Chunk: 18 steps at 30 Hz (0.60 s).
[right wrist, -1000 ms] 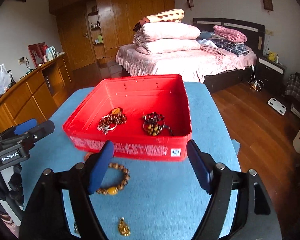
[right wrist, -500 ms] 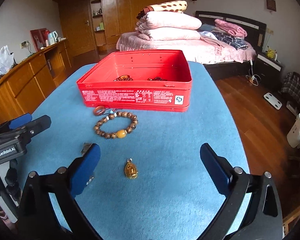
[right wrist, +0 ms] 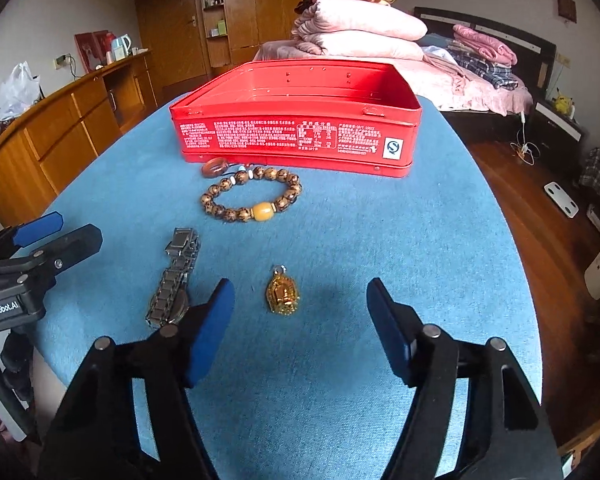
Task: Organize jewelry
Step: 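Move both tools back to the table toward the gold pendant and silver watch, then grasp the gold pendant with the right tool while the left tool grasps the silver watch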
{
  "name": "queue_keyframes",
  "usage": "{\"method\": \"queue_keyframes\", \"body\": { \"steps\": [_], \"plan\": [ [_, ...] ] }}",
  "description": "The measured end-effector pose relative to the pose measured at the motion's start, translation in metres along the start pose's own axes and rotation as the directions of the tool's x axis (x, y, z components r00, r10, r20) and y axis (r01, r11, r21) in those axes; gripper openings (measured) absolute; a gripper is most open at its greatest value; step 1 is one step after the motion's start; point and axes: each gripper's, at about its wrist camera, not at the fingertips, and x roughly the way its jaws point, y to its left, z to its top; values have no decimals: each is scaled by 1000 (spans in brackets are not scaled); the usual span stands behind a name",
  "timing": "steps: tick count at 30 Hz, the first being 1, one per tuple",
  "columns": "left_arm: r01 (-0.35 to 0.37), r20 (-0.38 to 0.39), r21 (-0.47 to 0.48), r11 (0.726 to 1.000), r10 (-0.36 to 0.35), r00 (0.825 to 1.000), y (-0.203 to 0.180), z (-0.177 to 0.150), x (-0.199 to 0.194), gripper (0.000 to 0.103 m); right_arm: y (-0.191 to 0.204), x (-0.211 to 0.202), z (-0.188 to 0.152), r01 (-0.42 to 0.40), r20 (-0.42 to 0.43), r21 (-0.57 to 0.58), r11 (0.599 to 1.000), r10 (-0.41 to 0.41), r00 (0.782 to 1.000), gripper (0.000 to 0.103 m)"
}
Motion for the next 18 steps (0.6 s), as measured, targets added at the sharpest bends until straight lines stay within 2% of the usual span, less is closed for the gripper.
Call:
{"method": "queue_keyframes", "body": {
  "steps": [2,7,10,13,18],
  "plan": [
    [3,-2,4,1000,-3,1000,-2,0,0,97,2,5,-1,-4,-15,-8,1000,4,1000,55],
    [6,-9,11,1000,-6,1000,-5,-1,2,97,4,11,-4,14,-28,-36,999,-15,1000,44],
    [17,-18,5,1000,-16,1000,-5,-2,4,97,6,10,-5,-3,-25,-53,999,1,1000,27],
    [24,-18,10,1000,-24,1000,-8,-3,3,97,9,10,-5,-12,-26,-71,997,10,1000,17],
    [43,-25,32,999,-42,999,-19,-4,2,97,6,7,-5,-17,-25,-61,998,15,1000,16]
  ]
}}
